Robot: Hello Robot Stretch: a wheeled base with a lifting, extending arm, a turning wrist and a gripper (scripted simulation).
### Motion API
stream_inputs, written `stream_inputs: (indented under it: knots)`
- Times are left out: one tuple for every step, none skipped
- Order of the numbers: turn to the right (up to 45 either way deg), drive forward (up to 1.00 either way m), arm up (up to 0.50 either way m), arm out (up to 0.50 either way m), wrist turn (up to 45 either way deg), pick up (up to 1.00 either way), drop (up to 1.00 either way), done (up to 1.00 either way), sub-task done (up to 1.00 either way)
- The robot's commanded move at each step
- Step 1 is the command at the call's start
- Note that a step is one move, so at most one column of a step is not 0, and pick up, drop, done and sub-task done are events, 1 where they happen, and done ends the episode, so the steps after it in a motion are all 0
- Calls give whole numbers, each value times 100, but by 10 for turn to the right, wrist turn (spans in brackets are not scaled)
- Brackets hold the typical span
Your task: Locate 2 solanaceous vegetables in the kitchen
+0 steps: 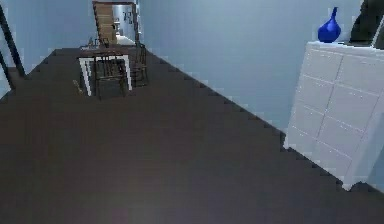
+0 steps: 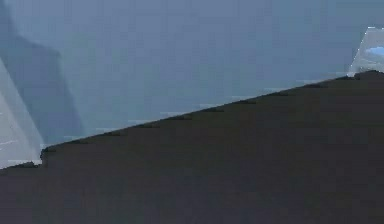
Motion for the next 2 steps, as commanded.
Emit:
stream_inputs:
  knots:
    - [-60, 0, 0, 0, 0, 0, 0, 0, 0]
    - [0, 10, 0, 0, 0, 0, 0, 0, 0]
